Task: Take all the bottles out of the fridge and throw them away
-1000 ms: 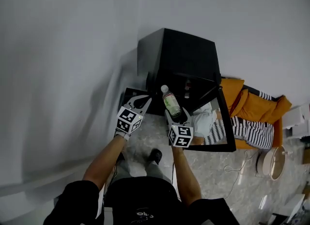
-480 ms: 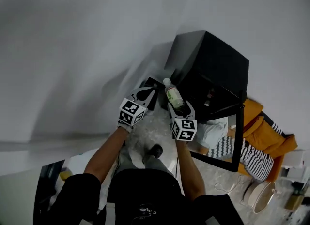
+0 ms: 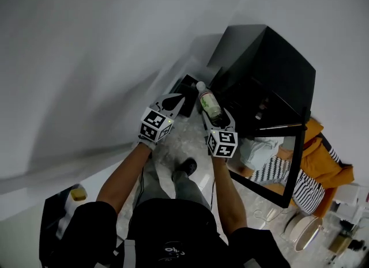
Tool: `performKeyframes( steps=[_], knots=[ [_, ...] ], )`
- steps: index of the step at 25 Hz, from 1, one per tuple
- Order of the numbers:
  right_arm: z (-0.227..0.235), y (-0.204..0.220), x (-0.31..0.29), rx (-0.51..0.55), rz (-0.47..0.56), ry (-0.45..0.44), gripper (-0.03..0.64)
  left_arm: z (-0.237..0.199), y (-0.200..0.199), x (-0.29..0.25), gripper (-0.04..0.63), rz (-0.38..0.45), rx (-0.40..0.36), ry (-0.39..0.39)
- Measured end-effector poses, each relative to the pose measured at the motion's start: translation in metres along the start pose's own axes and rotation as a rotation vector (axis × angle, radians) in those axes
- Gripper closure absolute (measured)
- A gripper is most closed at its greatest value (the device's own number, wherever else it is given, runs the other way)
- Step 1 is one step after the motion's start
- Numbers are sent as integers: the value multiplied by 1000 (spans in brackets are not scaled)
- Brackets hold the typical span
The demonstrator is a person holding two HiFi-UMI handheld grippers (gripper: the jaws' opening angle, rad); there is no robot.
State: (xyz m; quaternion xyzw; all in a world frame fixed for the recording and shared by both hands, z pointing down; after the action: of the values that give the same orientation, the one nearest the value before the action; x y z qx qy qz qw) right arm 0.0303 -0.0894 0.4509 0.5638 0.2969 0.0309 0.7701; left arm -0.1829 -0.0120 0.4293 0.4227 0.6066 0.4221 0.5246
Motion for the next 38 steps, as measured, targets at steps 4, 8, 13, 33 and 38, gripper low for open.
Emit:
performKeyframes(
  steps=[4, 8, 13, 33, 38],
  knots=[
    [9, 35, -31, -26, -28, 3, 285, -13, 42, -14, 589, -42, 11, 20],
    [24, 81, -70, -37, -63, 8, 285, -27, 101, -37, 589, -82, 22, 32],
    [40, 150, -114, -54, -108, 7, 285, -47, 189, -66, 589, -145, 58, 29],
    [69, 287, -210, -137, -225, 14, 285, -84, 321, -119, 589, -253, 121, 39],
    [82, 297, -242, -155, -279, 9, 285, -98, 319, -131, 589, -254, 137, 25]
  ],
)
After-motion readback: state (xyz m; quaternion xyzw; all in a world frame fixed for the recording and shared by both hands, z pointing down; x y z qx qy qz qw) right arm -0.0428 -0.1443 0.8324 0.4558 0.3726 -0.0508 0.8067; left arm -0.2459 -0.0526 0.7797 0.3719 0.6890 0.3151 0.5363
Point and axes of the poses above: the fingertips, and each gripper's own axes: x backward along the fingers, z to its right, y out of its underside, the point moved 10 cm from there along x, backward along the fingers, and after that the axes turned 11 degrees about -y, right-handed, at the moved point
